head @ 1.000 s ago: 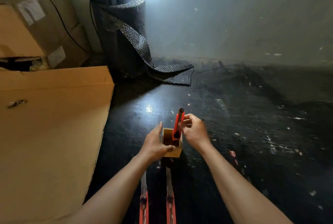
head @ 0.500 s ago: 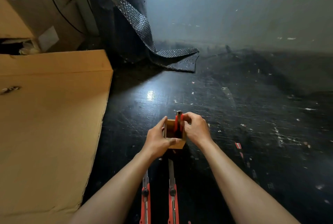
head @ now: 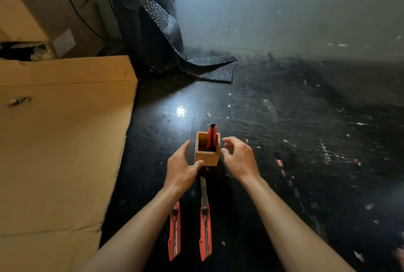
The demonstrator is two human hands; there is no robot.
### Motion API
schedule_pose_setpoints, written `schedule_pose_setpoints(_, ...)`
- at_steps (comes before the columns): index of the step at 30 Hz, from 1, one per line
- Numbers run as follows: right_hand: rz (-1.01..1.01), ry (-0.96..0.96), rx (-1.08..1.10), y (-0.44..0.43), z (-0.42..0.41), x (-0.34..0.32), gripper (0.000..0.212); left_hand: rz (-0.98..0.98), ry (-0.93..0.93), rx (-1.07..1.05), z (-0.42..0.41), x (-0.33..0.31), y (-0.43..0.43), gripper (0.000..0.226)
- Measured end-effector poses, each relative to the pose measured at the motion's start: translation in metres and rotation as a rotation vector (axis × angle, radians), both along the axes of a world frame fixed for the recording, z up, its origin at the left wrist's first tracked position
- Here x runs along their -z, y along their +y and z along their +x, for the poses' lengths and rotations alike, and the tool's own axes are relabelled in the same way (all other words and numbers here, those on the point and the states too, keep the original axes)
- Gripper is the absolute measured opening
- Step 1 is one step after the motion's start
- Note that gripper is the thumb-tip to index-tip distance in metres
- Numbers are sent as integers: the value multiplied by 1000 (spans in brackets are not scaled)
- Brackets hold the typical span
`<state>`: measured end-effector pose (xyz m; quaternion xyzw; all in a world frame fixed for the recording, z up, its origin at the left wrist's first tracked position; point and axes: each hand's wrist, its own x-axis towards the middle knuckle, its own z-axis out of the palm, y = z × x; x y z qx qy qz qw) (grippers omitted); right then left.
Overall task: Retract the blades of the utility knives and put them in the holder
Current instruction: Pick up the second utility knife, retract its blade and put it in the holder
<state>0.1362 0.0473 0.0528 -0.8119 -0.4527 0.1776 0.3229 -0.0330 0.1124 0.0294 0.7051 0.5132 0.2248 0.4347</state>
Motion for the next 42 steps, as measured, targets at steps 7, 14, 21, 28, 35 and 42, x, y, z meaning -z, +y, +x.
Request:
schedule_pose_setpoints(7, -116, 70, -32, -64, -49, 26, 29, -70, 85, 64, -34, 12, -68, 45)
schedule_pose_setpoints(14, -375, 179, -112, -111, -78, 51, 30, -260, 174, 130, -48, 32, -109, 27)
schedule_pose_setpoints(21, -433, 352, -43, -133, -96, 71, 26, -373, 122, 66, -50, 46, -132, 30)
schedule_pose_setpoints(28, -280, 517, 47, -146, -100, 63, 24, -475, -26, -31, -52, 43, -142, 30)
schedule_pose_setpoints(35, -81, 597, 73, -139, -93, 36, 26, -509, -254, -12, -61, 15, -127, 32)
schedule_pose_setpoints(42, 137, 627, 20, -118, -79, -7, 27, -478, -447, 60, -59, -36, -102, 29)
